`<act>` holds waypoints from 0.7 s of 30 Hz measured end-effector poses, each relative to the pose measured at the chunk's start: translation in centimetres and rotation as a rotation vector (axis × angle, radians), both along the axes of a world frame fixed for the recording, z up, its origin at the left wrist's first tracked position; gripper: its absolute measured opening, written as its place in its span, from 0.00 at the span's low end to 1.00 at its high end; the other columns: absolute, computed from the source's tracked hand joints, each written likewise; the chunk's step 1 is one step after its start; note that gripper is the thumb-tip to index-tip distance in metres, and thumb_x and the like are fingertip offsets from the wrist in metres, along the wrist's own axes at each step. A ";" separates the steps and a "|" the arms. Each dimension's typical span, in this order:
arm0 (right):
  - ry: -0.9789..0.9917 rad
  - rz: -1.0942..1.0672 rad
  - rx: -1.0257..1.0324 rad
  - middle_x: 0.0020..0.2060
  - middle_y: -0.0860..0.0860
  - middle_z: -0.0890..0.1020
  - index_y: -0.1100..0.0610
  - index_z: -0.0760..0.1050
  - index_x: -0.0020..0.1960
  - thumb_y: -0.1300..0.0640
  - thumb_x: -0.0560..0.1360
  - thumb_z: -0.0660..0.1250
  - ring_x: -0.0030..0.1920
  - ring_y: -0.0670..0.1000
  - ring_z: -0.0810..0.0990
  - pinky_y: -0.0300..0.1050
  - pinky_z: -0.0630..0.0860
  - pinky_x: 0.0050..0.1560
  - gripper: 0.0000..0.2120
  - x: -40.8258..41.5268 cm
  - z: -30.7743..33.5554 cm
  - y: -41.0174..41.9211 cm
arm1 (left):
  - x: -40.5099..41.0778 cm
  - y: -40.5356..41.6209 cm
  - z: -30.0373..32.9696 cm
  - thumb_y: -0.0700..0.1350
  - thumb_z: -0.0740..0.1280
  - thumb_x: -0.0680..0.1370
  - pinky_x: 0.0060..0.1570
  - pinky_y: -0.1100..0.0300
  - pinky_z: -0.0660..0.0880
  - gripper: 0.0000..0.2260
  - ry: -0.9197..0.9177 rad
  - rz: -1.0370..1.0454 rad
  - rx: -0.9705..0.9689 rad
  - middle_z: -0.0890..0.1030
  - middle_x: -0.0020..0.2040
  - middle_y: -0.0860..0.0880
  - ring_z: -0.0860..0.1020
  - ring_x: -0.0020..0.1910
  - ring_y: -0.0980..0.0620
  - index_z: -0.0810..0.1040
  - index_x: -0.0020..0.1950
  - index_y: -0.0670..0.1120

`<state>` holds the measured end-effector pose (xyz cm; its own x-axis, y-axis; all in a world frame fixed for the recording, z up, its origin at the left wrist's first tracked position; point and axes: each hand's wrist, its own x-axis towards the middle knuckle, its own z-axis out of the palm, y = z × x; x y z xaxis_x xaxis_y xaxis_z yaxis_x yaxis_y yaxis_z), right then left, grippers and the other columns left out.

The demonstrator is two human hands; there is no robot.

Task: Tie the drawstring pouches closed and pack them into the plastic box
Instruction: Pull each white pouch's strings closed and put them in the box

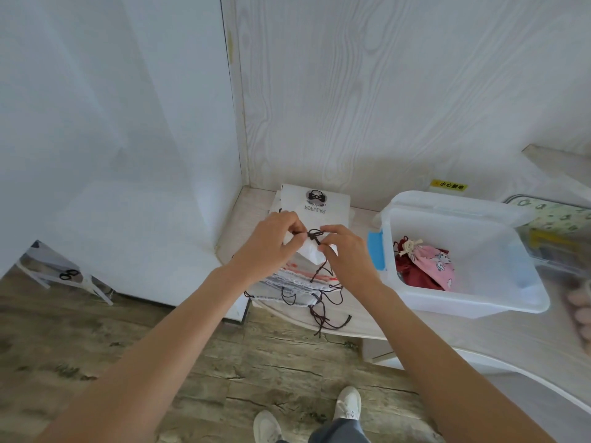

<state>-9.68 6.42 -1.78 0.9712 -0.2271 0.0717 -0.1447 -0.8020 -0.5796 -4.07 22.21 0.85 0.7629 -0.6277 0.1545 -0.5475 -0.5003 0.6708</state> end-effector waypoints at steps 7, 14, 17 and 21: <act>0.090 -0.057 0.177 0.57 0.49 0.78 0.63 0.81 0.47 0.62 0.76 0.64 0.55 0.48 0.76 0.30 0.60 0.52 0.08 0.2 0.1 -0.2 | -0.2 -0.6 -0.7 0.46 0.62 0.79 0.25 0.65 0.58 0.08 0.379 0.170 -0.265 0.64 0.24 0.53 0.59 0.24 0.55 0.74 0.43 0.44; 0.077 -0.372 1.345 0.40 0.52 0.78 0.59 0.74 0.40 0.66 0.78 0.58 0.44 0.47 0.77 0.39 0.72 0.51 0.11 -0.6 0.6 -1.2 | 0.6 0.3 -3.4 0.43 0.64 0.76 0.39 0.60 0.65 0.08 0.646 0.548 -0.314 0.71 0.32 0.52 0.66 0.31 0.54 0.74 0.37 0.45; 0.054 -0.407 1.436 0.39 0.54 0.77 0.61 0.74 0.39 0.68 0.78 0.57 0.42 0.47 0.76 0.38 0.72 0.47 0.11 -0.9 0.2 -1.0 | 0.5 0.7 -4.3 0.41 0.64 0.77 0.34 0.61 0.65 0.11 0.692 0.639 -0.328 0.71 0.32 0.49 0.66 0.31 0.53 0.72 0.34 0.45; 0.020 -0.421 1.586 0.40 0.55 0.79 0.61 0.74 0.38 0.66 0.78 0.58 0.41 0.48 0.77 0.38 0.73 0.45 0.11 -1.2 0.3 -0.4 | 0.2 0.8 -4.6 0.40 0.63 0.78 0.26 0.64 0.62 0.12 0.775 0.616 -0.338 0.70 0.29 0.49 0.64 0.27 0.54 0.72 0.34 0.44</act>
